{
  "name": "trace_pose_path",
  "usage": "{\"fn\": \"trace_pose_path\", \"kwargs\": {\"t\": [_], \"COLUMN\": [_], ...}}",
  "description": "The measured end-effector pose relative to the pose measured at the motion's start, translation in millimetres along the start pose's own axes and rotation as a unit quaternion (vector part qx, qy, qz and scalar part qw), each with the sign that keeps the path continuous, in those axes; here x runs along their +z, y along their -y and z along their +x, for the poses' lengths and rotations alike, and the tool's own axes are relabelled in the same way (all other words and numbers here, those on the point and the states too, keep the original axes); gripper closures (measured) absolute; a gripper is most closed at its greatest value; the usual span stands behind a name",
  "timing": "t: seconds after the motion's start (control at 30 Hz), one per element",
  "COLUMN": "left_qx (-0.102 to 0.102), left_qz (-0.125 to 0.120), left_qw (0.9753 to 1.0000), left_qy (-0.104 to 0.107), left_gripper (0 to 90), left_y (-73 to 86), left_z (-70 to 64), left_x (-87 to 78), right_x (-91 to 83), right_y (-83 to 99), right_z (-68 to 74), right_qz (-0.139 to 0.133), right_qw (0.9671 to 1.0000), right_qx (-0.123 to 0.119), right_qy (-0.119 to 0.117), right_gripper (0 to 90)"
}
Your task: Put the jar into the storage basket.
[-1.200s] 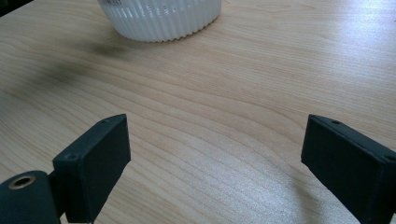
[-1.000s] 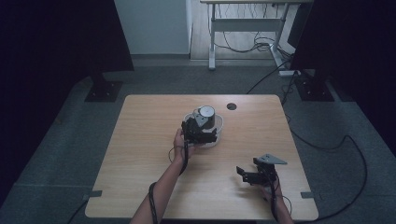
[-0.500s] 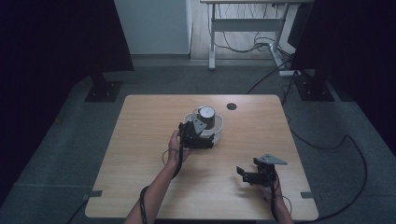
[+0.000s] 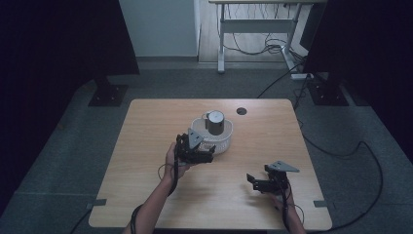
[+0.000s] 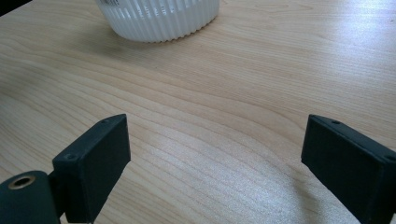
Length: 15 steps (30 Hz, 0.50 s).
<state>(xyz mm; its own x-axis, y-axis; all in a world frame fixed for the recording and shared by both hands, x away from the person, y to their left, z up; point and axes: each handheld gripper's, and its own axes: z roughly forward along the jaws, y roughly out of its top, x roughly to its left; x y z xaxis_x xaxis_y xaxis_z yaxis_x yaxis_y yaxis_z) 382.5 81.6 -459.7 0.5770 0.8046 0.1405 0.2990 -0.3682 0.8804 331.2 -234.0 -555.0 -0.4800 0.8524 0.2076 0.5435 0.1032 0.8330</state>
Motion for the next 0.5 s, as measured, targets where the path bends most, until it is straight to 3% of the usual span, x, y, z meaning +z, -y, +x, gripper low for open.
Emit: {"fn": "trace_pose_path", "kwargs": {"t": [0.1, 0.5], "left_qx": [0.010, 0.005], "left_qz": [0.001, -0.004], "left_qw": [0.9999, 0.9999], "left_qy": [0.002, 0.009], "left_gripper": [6.7, 6.9], "left_y": [8.5, 51.3], "left_z": [1.7, 5.8], "left_x": [-7.2, -42.2], "right_x": [0.0, 0.1], "right_y": [0.0, 0.0], "right_z": [0.0, -0.2], "right_qz": [0.000, 0.000], "right_qw": [1.0000, 1.0000], "right_qx": [0.000, 0.001], "right_qy": [0.001, 0.003], "right_gripper": [8.2, 8.2]}}
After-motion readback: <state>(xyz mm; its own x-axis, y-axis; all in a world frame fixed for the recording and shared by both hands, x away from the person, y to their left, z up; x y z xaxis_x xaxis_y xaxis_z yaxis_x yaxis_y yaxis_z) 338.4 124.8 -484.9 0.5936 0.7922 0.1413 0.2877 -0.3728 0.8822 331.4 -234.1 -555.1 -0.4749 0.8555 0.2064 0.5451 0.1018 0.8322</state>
